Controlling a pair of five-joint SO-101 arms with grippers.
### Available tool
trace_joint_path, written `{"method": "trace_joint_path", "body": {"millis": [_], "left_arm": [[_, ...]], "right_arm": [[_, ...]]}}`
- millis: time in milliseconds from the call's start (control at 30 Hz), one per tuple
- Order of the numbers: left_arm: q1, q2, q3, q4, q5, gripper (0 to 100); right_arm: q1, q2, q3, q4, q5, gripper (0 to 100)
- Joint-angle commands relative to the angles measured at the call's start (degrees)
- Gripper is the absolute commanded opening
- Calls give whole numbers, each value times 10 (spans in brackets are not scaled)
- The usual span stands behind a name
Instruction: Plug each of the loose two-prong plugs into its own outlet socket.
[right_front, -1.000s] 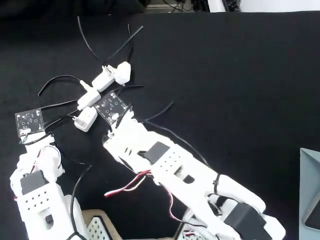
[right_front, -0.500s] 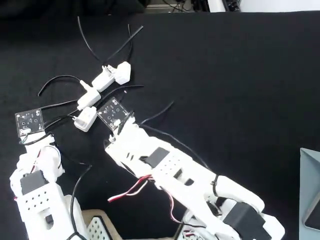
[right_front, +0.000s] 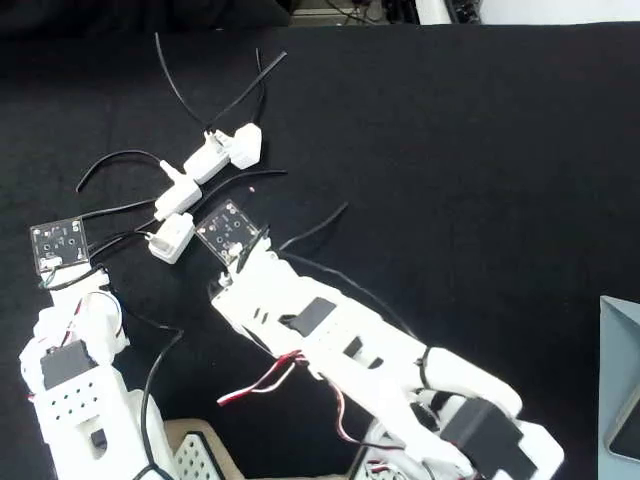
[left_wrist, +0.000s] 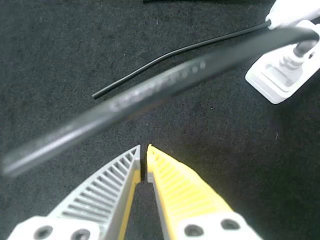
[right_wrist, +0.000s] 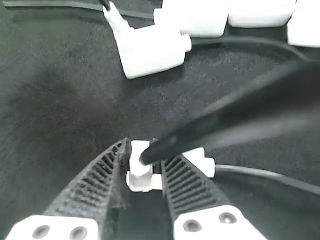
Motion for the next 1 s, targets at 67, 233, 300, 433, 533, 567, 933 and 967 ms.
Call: {"method": "trace_joint_path", "body": {"millis": [67,233,300,433,533,567,933,967], "left_arm": [[-7,-6,-2,-6,3,40],[-7,-6,2,-8,3,40],[-7,-6,2,-8,3,40],[-7,-6,2,-8,3,40],[-7,-6,2,-8,3,40],[-7,-6,2,-8,3,40],[-7,-6,3,-7,2,40],[-7,-6,3,-7,2,40]], "right_arm": [[-5,52,-31,-18,-3,11],[-6,49,-31,-17,-3,11],[-6,51,-35,-18,-2,11],[-5,51,-36,-21,1,11],[-4,67,-44,-22,2,11],[-4,79,-54,-22,2,11],[-4,113,-58,18,3,11],[-4,111,-57,19,7,11]]}}
